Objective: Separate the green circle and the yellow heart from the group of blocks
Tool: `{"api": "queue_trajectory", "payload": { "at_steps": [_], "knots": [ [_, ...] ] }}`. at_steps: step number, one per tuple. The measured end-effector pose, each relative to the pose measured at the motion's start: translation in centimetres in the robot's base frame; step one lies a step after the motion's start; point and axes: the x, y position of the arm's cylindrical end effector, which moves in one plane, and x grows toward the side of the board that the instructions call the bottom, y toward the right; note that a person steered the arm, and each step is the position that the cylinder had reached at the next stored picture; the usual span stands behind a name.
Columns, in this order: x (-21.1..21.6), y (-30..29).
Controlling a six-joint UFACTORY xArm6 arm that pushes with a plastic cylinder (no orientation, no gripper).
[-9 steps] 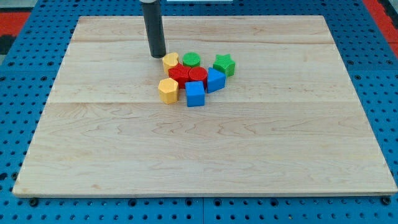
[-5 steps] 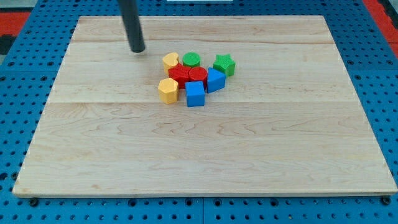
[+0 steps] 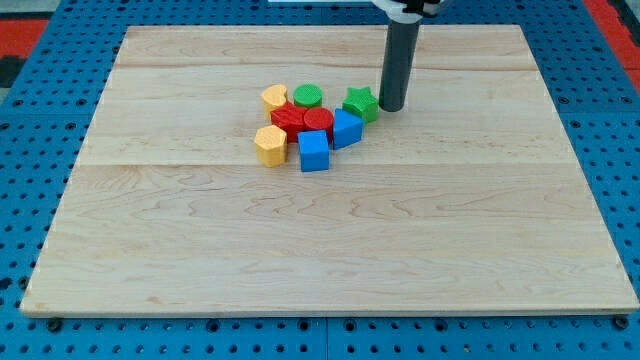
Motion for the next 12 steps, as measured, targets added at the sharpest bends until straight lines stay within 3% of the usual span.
{"api": "queue_trajectory", "payload": {
  "at_steps": [2,4,5,6,8,9,11,12],
  "knots": [
    [-0.1,-12.1],
    [-0.2,-20.2],
    [-1.2,-14.5],
    [-3.6,-13.7],
    [-2.9,-25.5],
    [-6.7,-26.7],
    [0.9,-27.7],
    [-0.5,-23.4]
  ]
}}
